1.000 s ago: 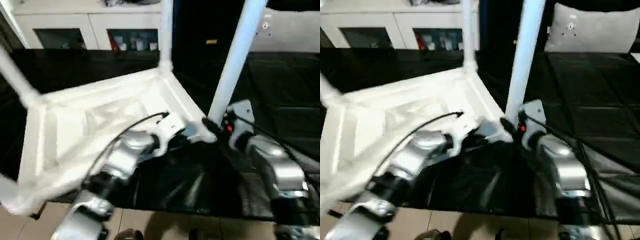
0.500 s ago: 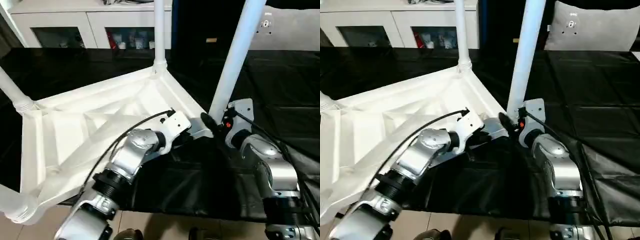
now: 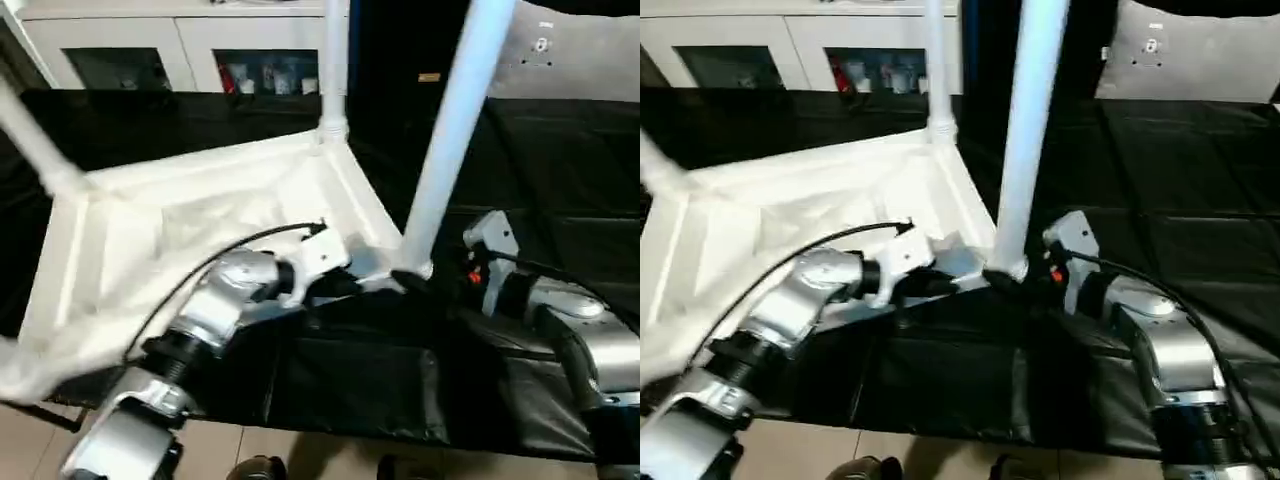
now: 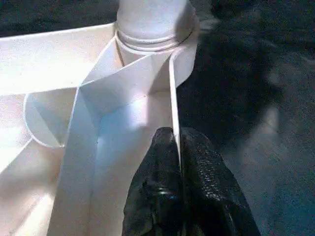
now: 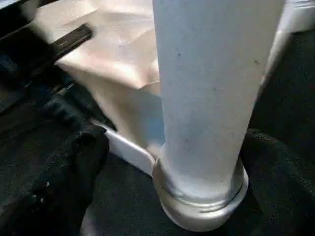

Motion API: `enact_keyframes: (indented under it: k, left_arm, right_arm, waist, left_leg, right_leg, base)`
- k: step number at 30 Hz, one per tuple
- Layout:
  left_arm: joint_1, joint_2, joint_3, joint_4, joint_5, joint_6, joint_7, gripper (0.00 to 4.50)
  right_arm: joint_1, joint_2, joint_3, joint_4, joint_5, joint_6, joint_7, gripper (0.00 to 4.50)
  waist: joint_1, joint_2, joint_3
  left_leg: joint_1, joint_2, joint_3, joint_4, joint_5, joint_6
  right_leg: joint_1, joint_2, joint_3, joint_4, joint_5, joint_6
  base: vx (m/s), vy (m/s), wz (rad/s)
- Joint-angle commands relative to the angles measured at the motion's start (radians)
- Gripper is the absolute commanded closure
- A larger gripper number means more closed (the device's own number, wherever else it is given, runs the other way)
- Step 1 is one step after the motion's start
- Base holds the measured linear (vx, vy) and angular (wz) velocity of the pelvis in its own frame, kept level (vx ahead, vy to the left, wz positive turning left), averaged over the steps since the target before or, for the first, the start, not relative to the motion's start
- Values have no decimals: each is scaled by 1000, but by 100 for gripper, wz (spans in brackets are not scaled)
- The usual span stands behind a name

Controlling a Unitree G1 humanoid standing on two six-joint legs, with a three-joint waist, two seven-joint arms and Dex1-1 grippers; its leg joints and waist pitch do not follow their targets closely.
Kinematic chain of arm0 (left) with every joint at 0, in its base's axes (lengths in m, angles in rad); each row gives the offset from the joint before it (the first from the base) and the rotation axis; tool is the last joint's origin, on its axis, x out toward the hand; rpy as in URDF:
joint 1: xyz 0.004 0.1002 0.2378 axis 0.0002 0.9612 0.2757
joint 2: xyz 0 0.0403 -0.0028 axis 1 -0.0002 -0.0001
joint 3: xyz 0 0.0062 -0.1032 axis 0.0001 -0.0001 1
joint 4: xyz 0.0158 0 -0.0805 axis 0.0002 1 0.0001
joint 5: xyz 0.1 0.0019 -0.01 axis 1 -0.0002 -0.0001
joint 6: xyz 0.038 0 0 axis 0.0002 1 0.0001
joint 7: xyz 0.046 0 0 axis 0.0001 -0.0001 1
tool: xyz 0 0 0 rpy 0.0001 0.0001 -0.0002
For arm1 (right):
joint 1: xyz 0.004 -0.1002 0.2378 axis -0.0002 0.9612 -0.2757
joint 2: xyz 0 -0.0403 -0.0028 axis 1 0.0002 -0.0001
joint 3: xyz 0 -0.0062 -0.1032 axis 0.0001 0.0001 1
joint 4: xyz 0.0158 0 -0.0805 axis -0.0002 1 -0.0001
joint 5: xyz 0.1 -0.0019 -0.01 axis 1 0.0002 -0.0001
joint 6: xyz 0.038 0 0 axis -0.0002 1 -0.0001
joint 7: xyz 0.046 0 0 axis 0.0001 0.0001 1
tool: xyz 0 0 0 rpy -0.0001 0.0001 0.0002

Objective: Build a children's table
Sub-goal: Rotate leg to tighten

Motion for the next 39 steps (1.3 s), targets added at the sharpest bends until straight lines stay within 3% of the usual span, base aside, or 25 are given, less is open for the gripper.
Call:
enact_keyframes:
  k: [1,6,8,16,32,36,39]
  left_arm:
    - [10,31,-51,-19,-1,-43,-104,450]
    - [8,51,-60,-9,-11,-67,-154,450]
    - [8,55,-63,-7,-11,-71,-166,450]
    - [18,77,-75,-18,-30,-86,-235,450]
    - [21,83,-74,-11,-27,-91,-242,450]
    - [28,75,-67,-18,-32,-80,-229,450]
    - [28,22,-34,-52,-21,57,-91,450]
  right_arm:
    - [0,-48,25,-30,19,-11,91,1]
    - [15,-112,61,-40,35,-39,216,1]
    - [20,-121,65,-40,44,-41,248,29]
    - [7,-134,76,13,76,-67,334,105]
    - [26,-130,74,21,90,-95,350,235]
    - [35,-118,75,3,100,-84,335,248]
    - [34,-18,59,-38,105,27,145,251]
  waist:
    - [8,-17,-64]
    - [26,-20,-62]
    - [29,-23,-63]
    - [32,-22,-63]
    - [35,-21,-63]
    - [35,-21,-64]
    - [31,-18,-61]
  left_leg:
    - [13,62,-17,-65,-183,127]
    - [15,66,-15,-65,-204,118]
    - [15,66,-16,-66,-207,115]
    - [13,65,-17,-66,-203,107]
    - [13,66,-17,-65,-199,109]
    - [13,66,-17,-64,-191,113]
    - [11,65,-18,-69,-201,100]
  right_leg:
    - [57,-62,45,-65,-252,-242]
    - [58,-66,47,-66,-285,-240]
    - [57,-66,47,-65,-305,-236]
    - [57,-65,46,-64,-308,-236]
    - [58,-65,45,-64,-300,-240]
    - [58,-65,45,-63,-289,-242]
    - [58,-63,45,-62,-300,-243]
  base:
    - [0,0,0]
    - [0,0,0]
    - [0,0,0]
    - [0,0,0]
    - [0,0,0]
    - [0,0,0]
    - [0,0,0]
